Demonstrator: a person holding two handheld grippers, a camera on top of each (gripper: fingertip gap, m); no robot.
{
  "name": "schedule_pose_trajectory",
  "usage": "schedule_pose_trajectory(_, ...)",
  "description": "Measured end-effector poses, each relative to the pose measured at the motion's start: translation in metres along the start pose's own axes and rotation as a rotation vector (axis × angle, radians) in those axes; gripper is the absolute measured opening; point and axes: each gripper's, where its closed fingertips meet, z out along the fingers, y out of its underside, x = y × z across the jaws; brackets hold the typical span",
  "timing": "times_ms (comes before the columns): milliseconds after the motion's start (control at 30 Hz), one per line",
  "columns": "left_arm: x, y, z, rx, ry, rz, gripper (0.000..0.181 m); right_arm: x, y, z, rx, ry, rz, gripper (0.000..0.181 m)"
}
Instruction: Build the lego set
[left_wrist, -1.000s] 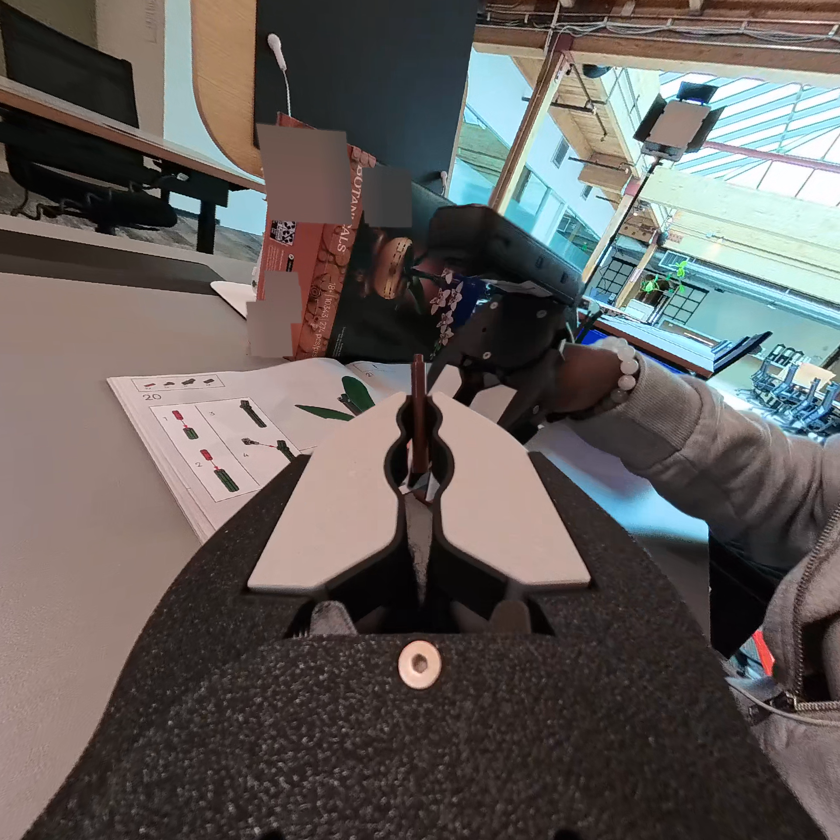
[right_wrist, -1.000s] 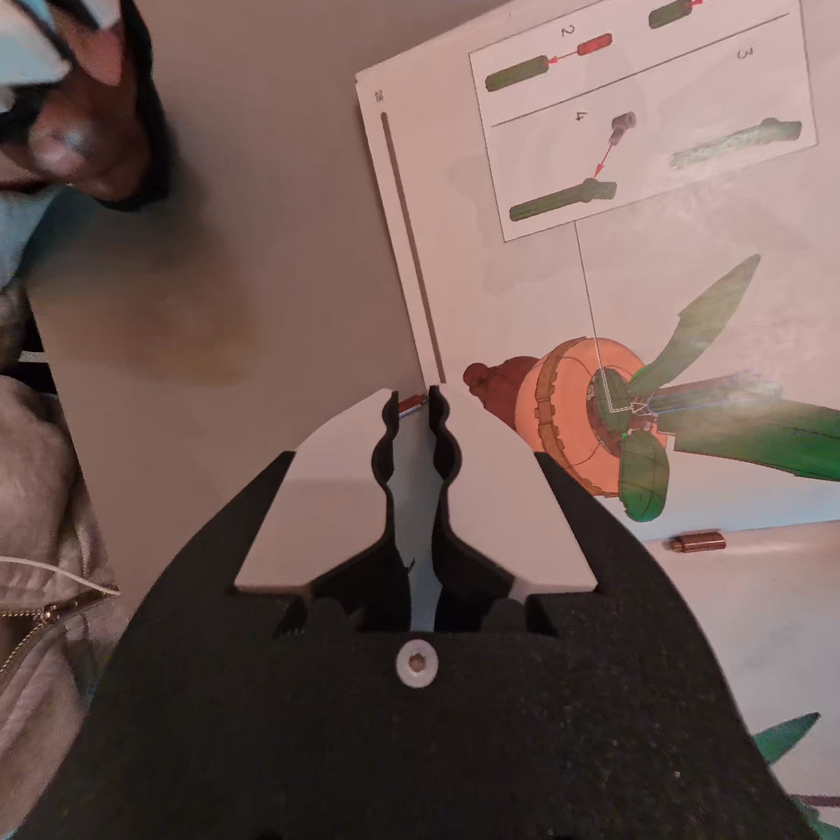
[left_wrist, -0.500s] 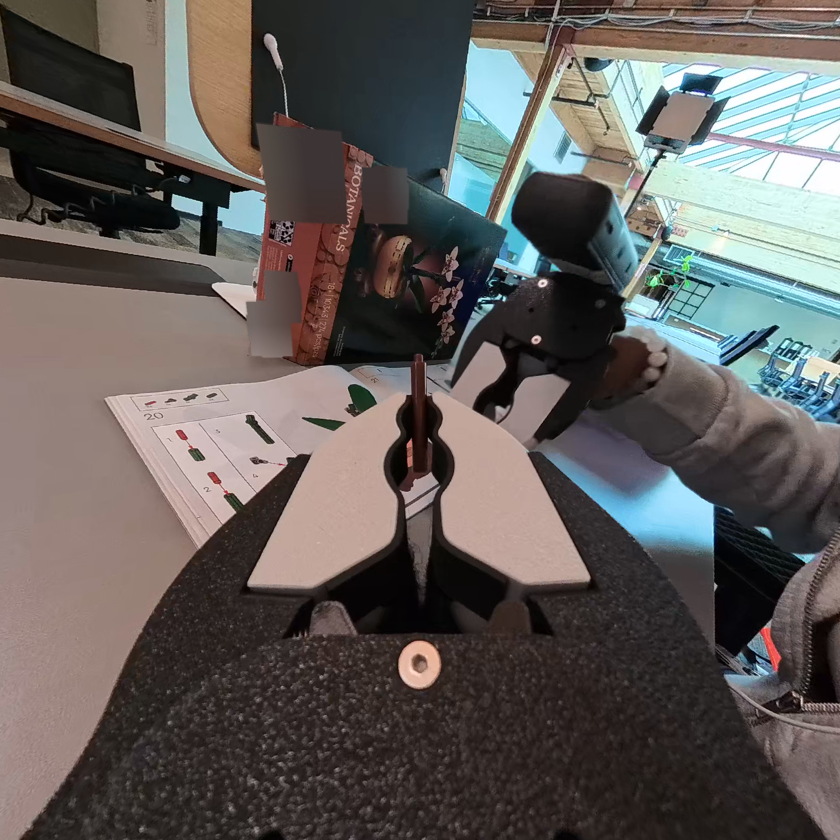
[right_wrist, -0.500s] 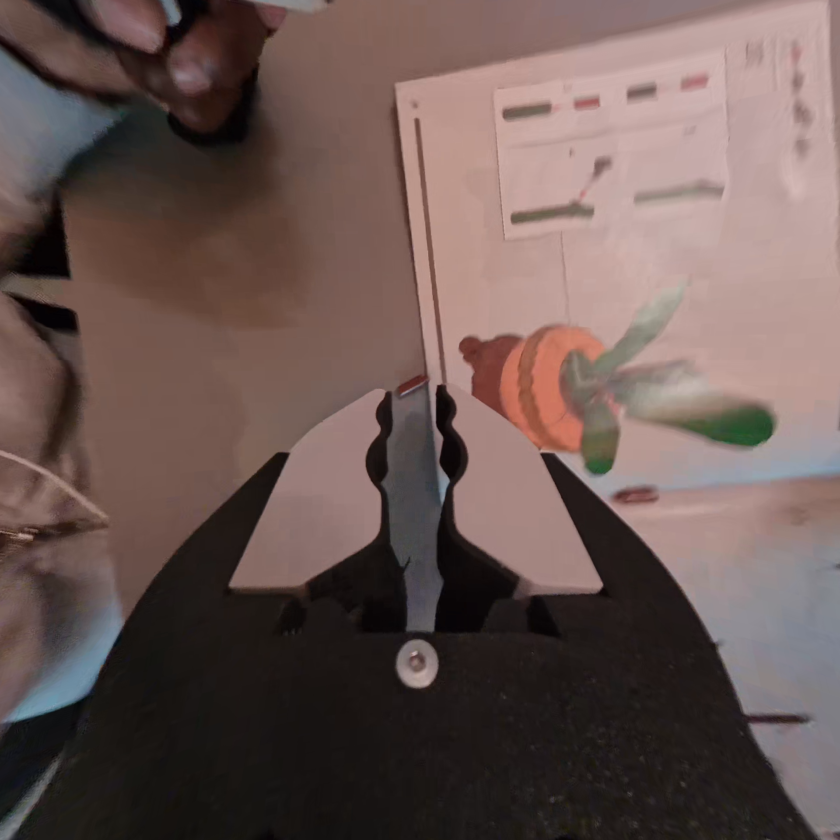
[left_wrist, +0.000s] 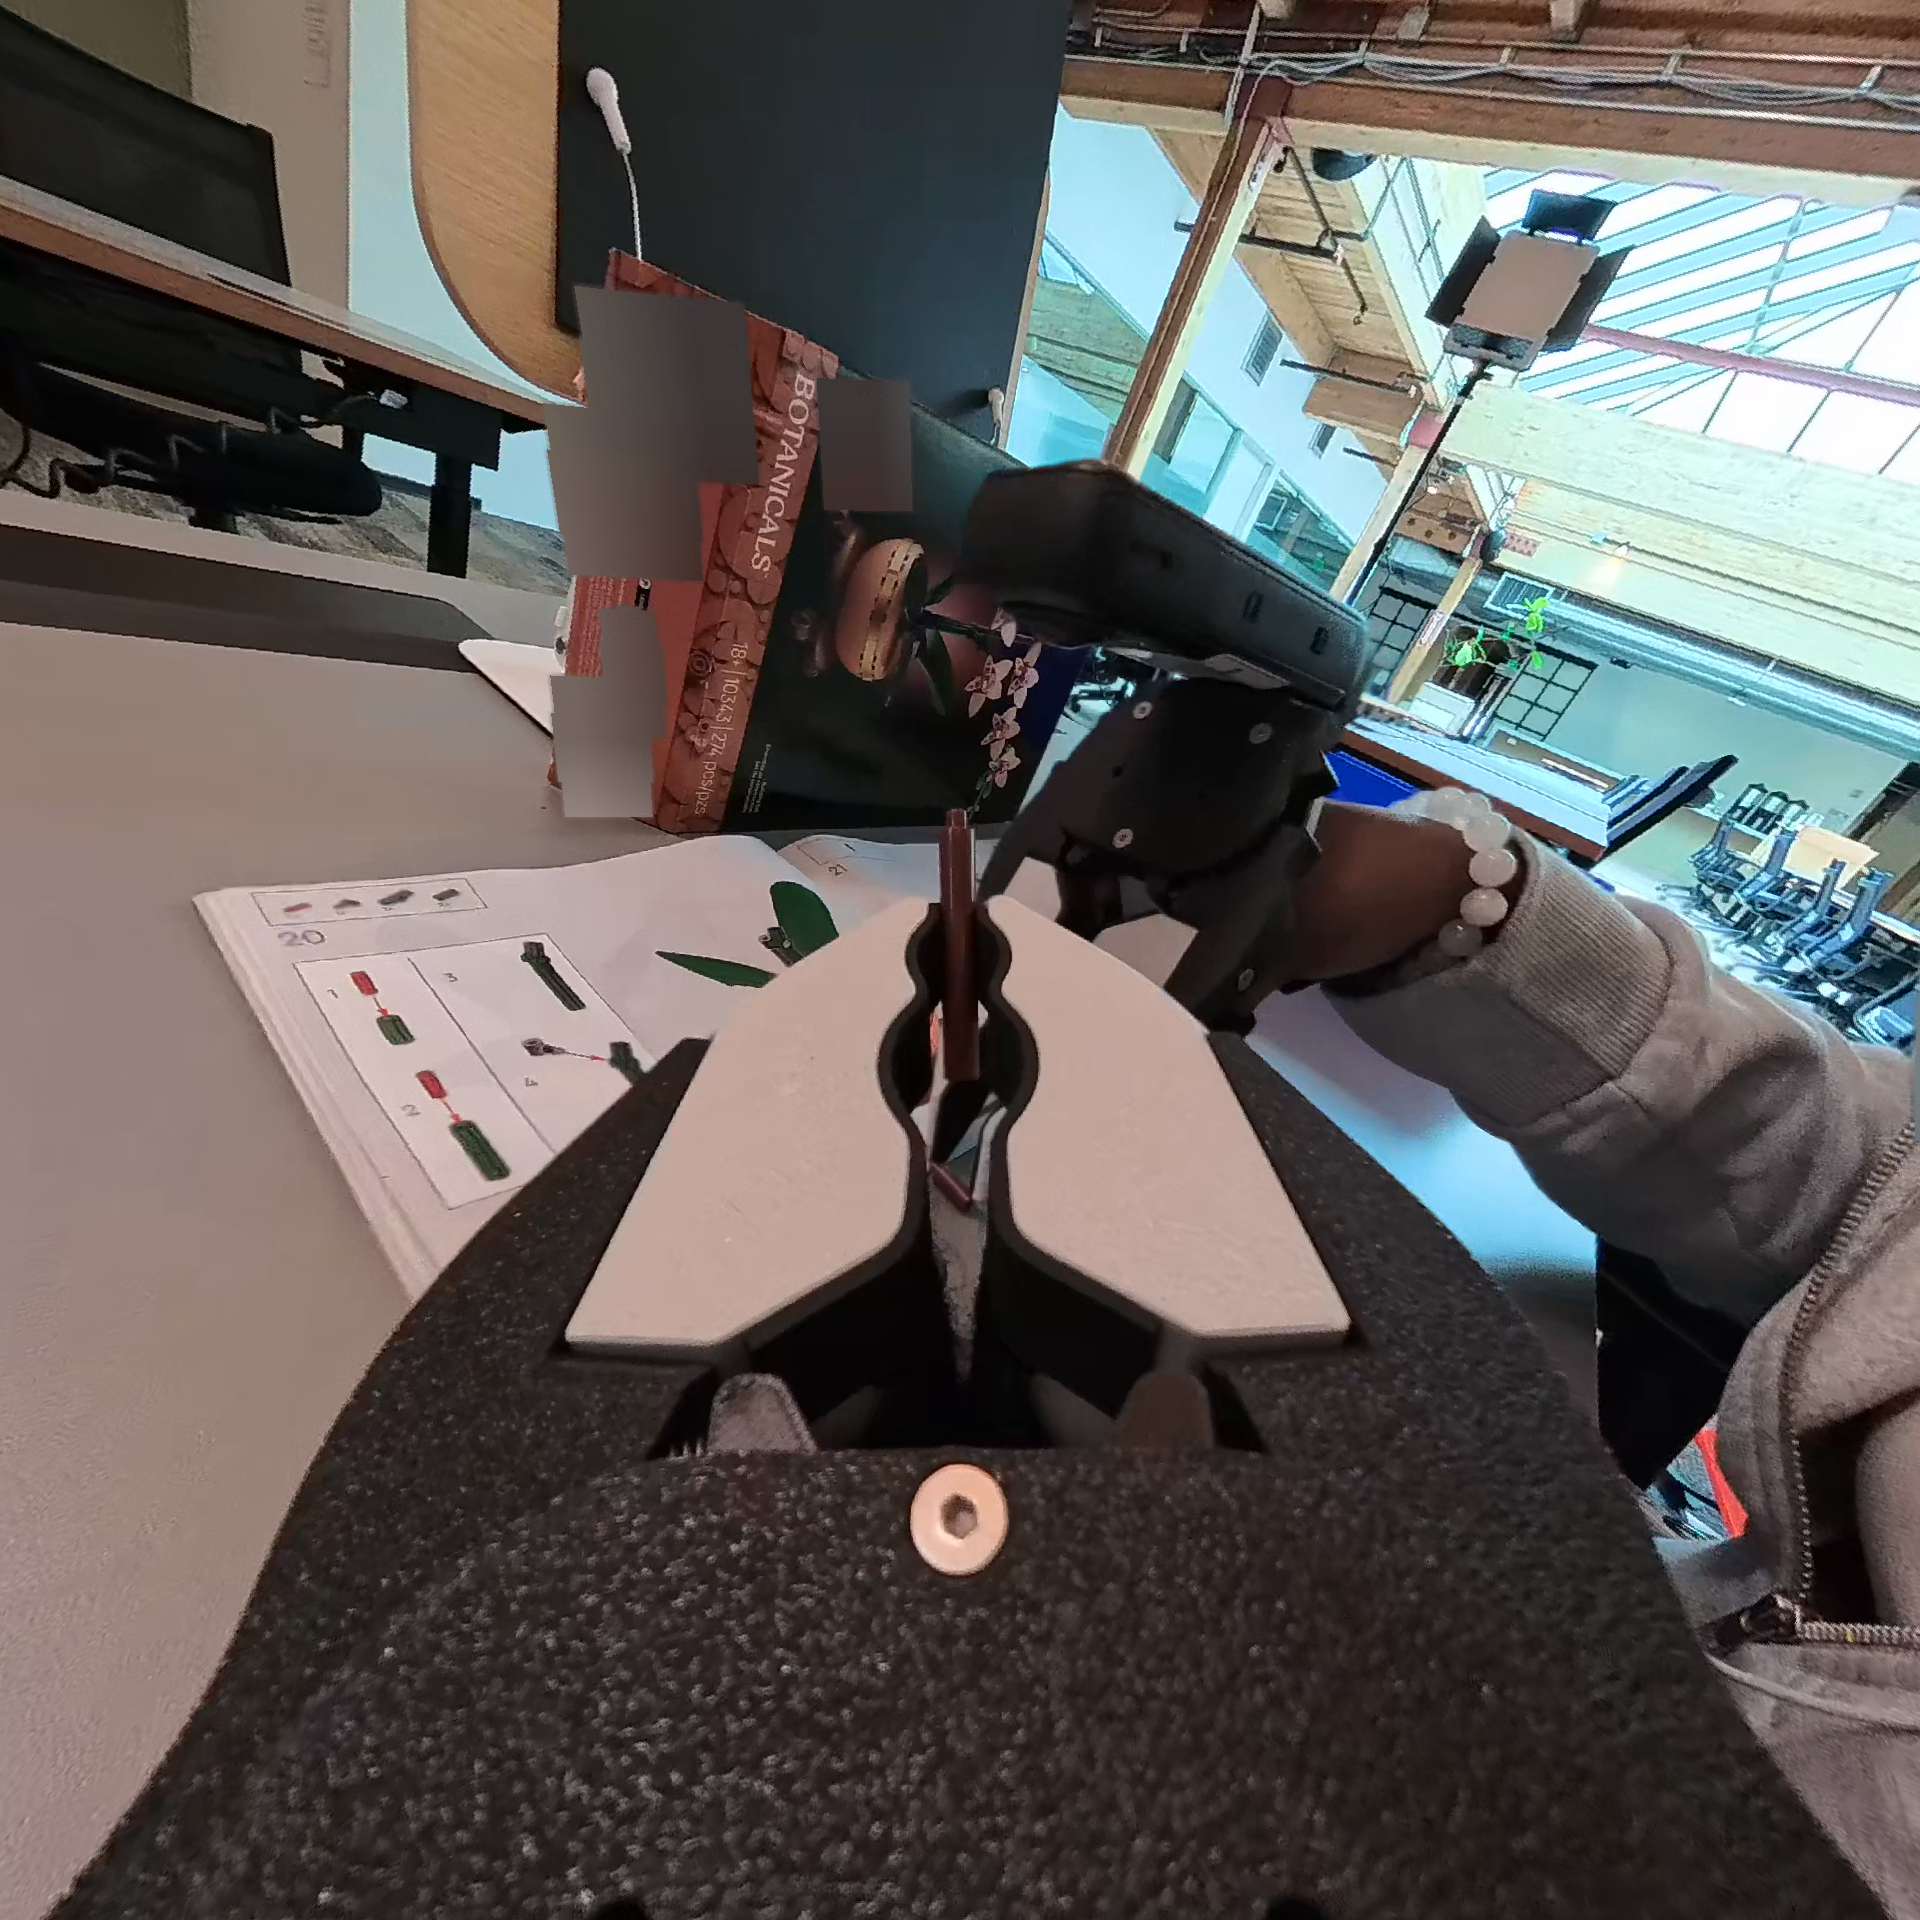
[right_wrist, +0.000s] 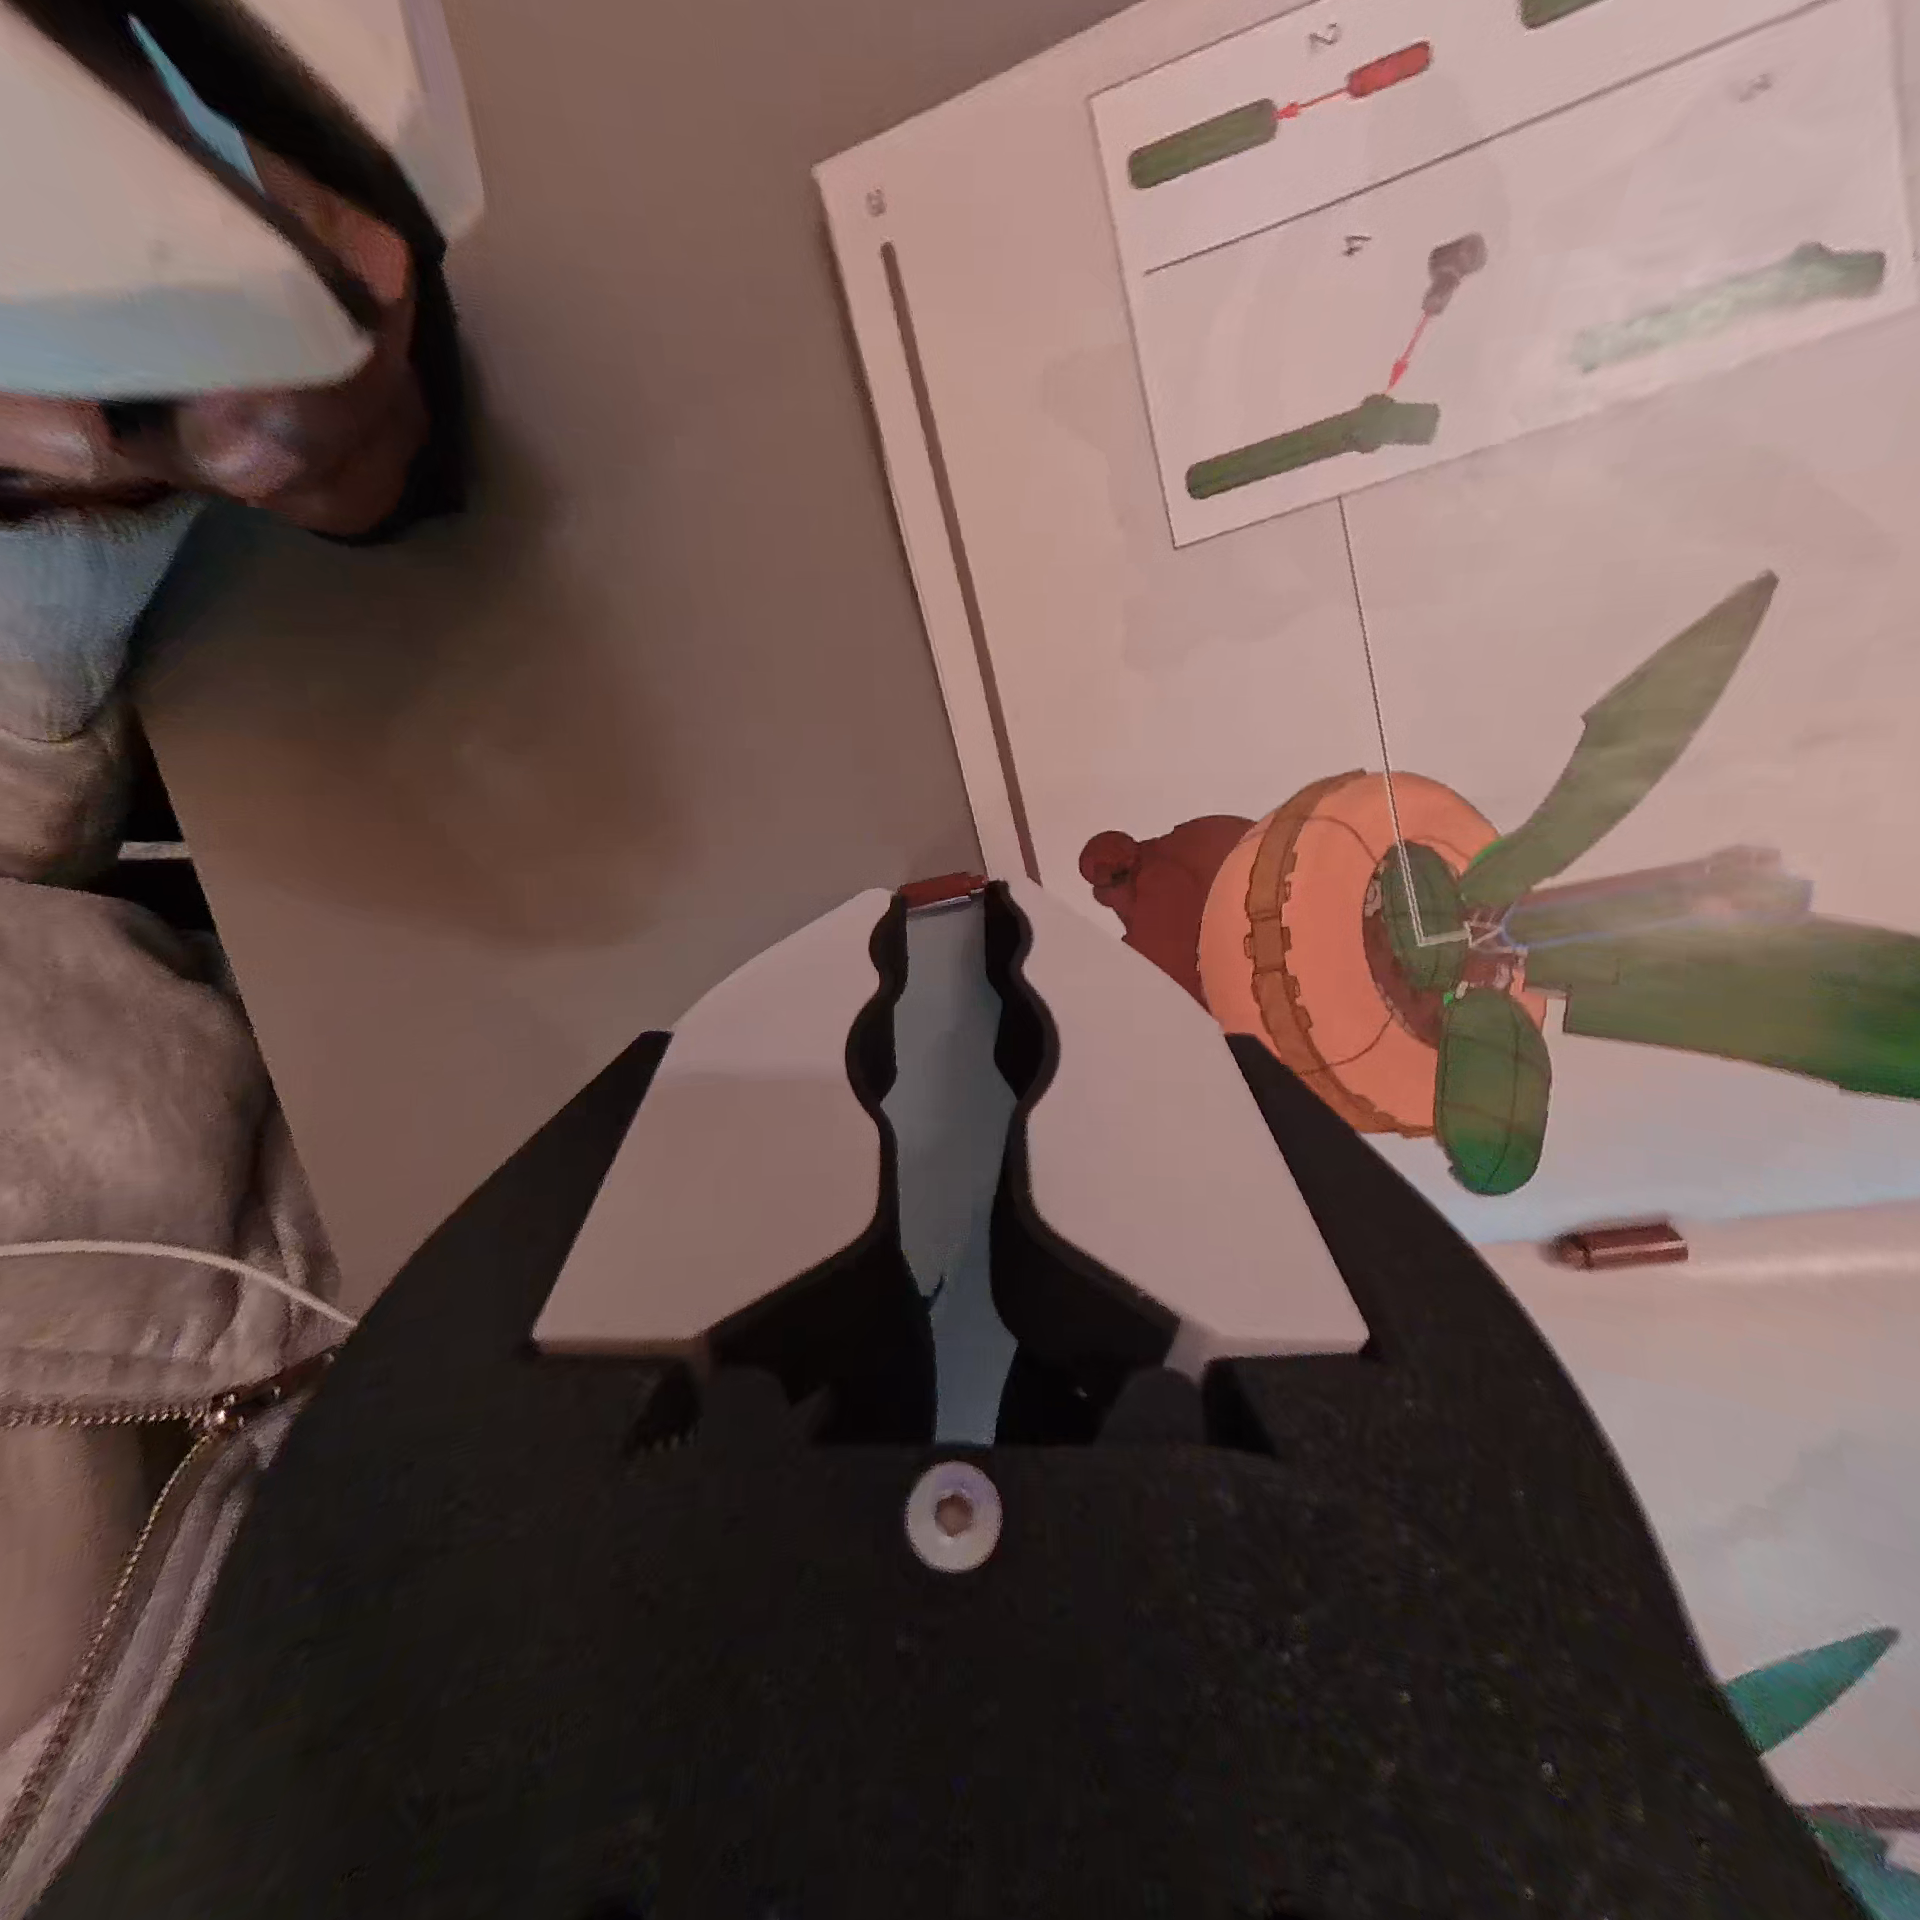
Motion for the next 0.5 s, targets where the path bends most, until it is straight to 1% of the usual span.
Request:
schedule_pose_trajectory(67, 0.000, 0.000, 0.000, 0.003, -0.001, -0.001, 0.003, 0.000, -0.002, 0.002, -0.044, -0.018, -0.029, 0.011)
schedule_pose_trajectory(167, -0.001, -0.001, -0.001, 0.009, -0.002, -0.009, 0.003, -0.005, -0.006, 0.004, -0.101, -0.026, -0.138, 0.009)
schedule_pose_trajectory(233, -0.001, -0.001, -0.001, 0.009, -0.001, -0.011, 0.003, -0.011, -0.005, 0.009, -0.146, -0.033, -0.313, 0.001)
schedule_pose_trajectory(300, -0.001, -0.001, -0.001, 0.011, 0.000, -0.011, 0.003, -0.014, -0.004, 0.009, -0.183, -0.013, -0.505, 0.002)
schedule_pose_trajectory(333, -0.001, -0.002, -0.001, 0.013, -0.001, -0.012, 0.003, -0.012, -0.003, 0.007, -0.198, 0.015, -0.562, 0.002)
schedule_pose_trajectory(400, -0.002, -0.003, -0.002, 0.021, -0.006, -0.018, 0.003, -0.010, -0.003, 0.004, -0.189, 0.028, -0.590, 0.003)
schedule_pose_trajectory(467, -0.004, -0.003, -0.003, 0.028, -0.015, -0.026, 0.003, -0.021, -0.004, -0.002, -0.119, -0.040, -0.579, 0.006)
schedule_pose_trajectory(500, -0.006, -0.004, -0.004, 0.032, -0.022, -0.029, 0.003, -0.027, -0.005, -0.006, -0.079, -0.066, -0.603, 0.009)
